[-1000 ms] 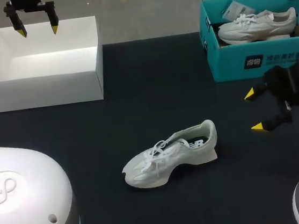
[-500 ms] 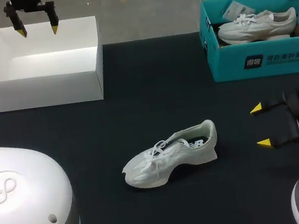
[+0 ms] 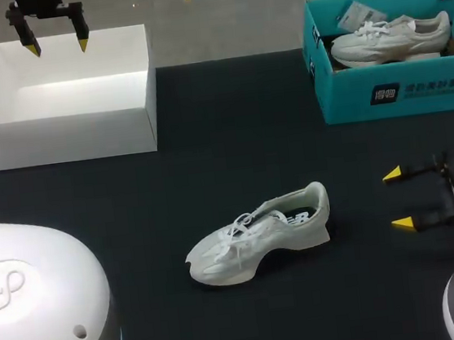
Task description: Take the shoe out of the shoebox, open the shoe tongue, remove and reinsert the insole, then place the shoe into the shoebox
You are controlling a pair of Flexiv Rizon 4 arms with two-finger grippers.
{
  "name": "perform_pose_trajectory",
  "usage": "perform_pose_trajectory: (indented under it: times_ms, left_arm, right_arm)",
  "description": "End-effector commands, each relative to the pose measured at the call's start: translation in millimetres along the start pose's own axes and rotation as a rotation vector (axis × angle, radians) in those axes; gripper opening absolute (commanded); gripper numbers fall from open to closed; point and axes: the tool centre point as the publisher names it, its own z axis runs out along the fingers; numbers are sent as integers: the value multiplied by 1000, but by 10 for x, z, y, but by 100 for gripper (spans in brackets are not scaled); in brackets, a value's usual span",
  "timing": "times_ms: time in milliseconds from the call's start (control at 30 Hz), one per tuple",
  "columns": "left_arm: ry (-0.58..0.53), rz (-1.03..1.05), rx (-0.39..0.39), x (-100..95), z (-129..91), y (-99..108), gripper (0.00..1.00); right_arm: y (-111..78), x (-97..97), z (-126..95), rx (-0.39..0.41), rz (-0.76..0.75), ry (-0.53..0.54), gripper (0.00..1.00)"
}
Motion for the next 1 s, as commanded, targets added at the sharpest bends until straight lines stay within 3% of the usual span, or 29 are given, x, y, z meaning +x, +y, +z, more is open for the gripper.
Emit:
perform_pose_trajectory:
  times_ms: [33, 300, 1000]
  left_arm:
    - [0, 1, 0, -5, -1, 3, 100]
    - [0, 1, 0, -5, -1, 3, 100]
    - [0, 1, 0, -5, -1, 3, 100]
  right_arm:
    - [19, -1, 9, 12, 1, 0, 100]
    - [17, -19, 99, 11, 2, 17, 100]
    - [76, -173, 892, 4, -27, 193, 100]
